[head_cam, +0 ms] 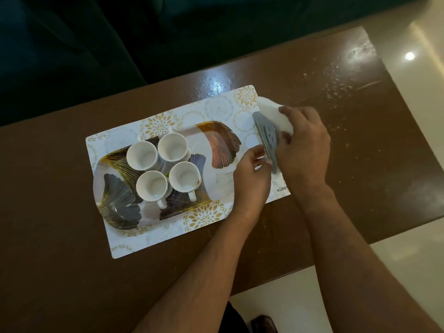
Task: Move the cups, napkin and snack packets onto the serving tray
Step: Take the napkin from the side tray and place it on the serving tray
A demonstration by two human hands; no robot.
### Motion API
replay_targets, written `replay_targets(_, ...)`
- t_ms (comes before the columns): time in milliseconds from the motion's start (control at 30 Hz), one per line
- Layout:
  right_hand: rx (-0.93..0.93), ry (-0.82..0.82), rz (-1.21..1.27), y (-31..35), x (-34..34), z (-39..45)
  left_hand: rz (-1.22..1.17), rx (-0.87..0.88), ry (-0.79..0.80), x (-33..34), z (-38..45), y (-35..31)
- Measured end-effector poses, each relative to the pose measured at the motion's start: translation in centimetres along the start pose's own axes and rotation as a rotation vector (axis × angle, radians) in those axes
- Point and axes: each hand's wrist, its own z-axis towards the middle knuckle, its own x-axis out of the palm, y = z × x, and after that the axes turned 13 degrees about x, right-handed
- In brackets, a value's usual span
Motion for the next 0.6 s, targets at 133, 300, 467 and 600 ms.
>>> replay_targets(133, 0.006, 0.011, 0.027, -0.7, 0.6, 0.3, 0.052, 0.002, 0.009, 0.5, 0.5, 0.0)
replay_targets(300, 0.021, -0.027, 0.097, -1.2, 0.9, 0.5, 0.071, -0.009, 0.029, 1.1, 0.6, -0.1)
replay_targets(467, 0.008, -0.055, 0.125, -1.1, 1.1, 0.6, 0.074, 0.013, 0.038, 1.5, 0.4, -0.4)
replay_targets(600, 0.047, -0.041, 0.162, -1.1, 1.2, 0.4, 0.073, 0.01, 0.039, 1.5, 0.3, -0.7)
